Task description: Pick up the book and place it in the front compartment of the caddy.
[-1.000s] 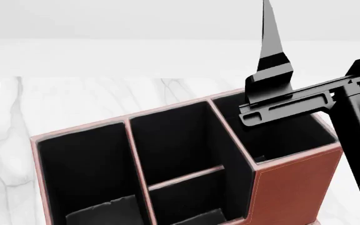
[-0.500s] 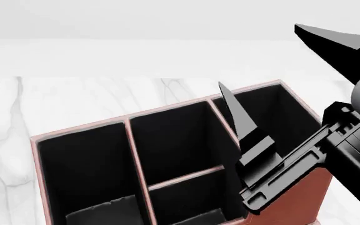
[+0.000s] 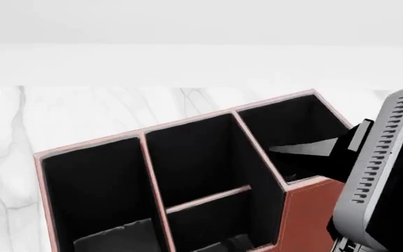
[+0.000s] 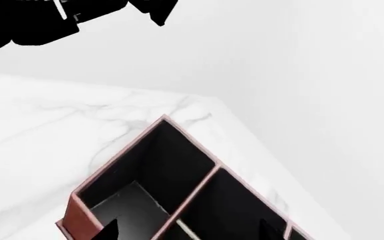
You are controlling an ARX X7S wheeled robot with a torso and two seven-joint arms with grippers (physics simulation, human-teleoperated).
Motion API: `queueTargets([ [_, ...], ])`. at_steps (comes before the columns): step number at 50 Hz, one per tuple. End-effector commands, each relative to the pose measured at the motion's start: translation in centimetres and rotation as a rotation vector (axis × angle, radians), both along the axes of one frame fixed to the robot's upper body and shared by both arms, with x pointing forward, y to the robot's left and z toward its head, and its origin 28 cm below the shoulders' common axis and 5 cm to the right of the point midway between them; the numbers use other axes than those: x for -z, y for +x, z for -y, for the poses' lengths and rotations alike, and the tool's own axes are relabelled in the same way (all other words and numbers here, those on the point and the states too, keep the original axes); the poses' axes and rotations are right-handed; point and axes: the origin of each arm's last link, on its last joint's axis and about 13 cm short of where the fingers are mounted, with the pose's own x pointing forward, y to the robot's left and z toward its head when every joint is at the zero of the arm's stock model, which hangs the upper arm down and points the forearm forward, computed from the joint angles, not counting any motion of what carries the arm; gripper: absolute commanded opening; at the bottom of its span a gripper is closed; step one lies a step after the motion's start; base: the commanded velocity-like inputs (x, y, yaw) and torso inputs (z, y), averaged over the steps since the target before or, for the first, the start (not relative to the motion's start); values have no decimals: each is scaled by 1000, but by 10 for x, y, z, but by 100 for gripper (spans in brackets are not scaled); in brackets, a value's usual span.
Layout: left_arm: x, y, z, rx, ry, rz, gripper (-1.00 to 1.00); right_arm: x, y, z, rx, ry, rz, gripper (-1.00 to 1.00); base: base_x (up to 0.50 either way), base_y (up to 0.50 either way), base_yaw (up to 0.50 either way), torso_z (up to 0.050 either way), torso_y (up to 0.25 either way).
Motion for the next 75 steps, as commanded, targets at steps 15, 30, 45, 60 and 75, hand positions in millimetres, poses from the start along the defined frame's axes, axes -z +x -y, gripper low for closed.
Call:
queueTargets([
  [15,0,0,0,3,5,0,100,29,-7,-3,-173,-236,-185,100,0,0,0,0,0],
  [30,1,1,0,0,6,-3,100,43,-3,-5,-189,-328,-299,100,0,0,0,0,0],
  [45,1,1,0,-1,6,-4,100,54,3,-3,-163,-419,-367,100,0,0,0,0,0],
  [60,2,1,0,-3,5,-4,100,61,6,-4,-158,-439,-399,100,0,0,0,0,0],
  [75,3,1,0,-3,4,-8,100,71,11,-9,-180,-454,-426,100,0,0,0,0,0],
])
